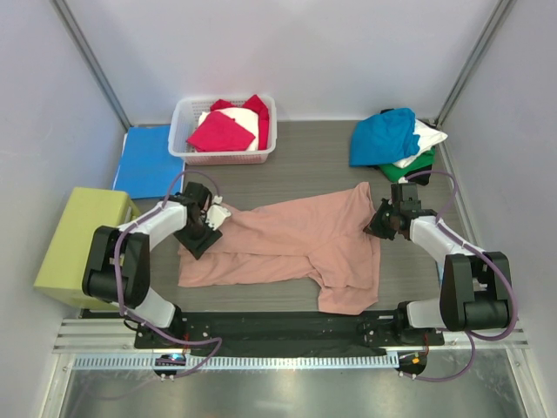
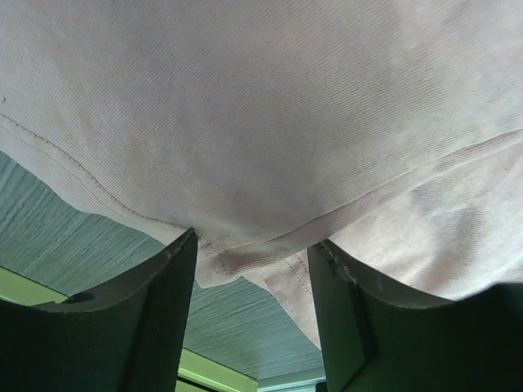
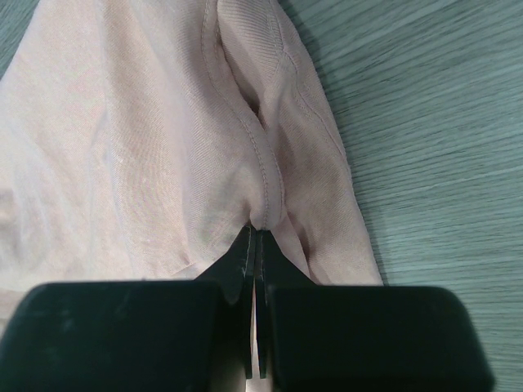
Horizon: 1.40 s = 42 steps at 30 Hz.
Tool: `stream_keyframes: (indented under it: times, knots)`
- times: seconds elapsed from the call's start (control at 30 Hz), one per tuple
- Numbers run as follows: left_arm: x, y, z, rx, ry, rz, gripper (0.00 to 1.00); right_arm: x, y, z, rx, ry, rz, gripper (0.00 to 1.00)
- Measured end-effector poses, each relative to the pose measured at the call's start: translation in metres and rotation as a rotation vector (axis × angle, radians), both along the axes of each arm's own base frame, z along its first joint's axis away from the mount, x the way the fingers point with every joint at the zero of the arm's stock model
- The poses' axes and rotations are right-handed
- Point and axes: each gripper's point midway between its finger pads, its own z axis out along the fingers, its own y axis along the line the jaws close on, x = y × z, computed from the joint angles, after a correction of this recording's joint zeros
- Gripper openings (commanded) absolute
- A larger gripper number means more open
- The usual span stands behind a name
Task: Fold and stack the t-shirts
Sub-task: Flatten the tshirt out
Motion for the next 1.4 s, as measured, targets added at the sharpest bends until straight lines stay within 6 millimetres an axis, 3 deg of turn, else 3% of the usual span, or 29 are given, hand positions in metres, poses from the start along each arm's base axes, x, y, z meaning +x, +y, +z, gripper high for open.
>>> stream_keyframes:
  times: [0.2, 0.3, 0.33, 0.43, 0.8, 0.93, 1.07, 1.27, 1.4]
  knots:
    - [0.001, 0.009, -0.002, 0.002, 0.002, 0.029, 0.49, 0.0, 0.0, 0.0, 0.0, 0.0, 0.001, 0.01]
    - [0.001, 0.011, -0.002, 0.001, 0.002, 0.034, 0.32, 0.0, 0.0, 0.0, 0.0, 0.0, 0.001, 0.01]
    - [0.001, 0.011, -0.002, 0.001, 0.002, 0.034, 0.18, 0.0, 0.0, 0.0, 0.0, 0.0, 0.001, 0.01]
    - [0.001, 0.011, -0.002, 0.003, 0.002, 0.027, 0.0, 0.0, 0.0, 0.0, 0.0, 0.0, 0.001, 0.01]
    - [0.001, 0.011, -0.001, 0.002, 0.0, 0.029, 0.0, 0.0, 0.001, 0.001, 0.006, -0.001, 0.004, 0.01]
    - [0.003, 0.012, 0.005, 0.005, -0.009, 0.028, 0.0, 0.001, 0.003, 0.009, 0.016, -0.017, 0.011, 0.01]
    - [0.017, 0.012, 0.025, 0.007, -0.064, 0.03, 0.0, 0.01, 0.005, 0.034, 0.026, -0.076, 0.017, 0.01]
    - [0.045, 0.007, 0.066, -0.018, -0.202, 0.032, 0.0, 0.03, 0.009, 0.091, 0.044, -0.225, 0.029, 0.01]
    - [0.046, 0.008, 0.074, -0.016, -0.221, 0.032, 0.07, 0.032, 0.01, 0.105, 0.048, -0.261, 0.033, 0.01]
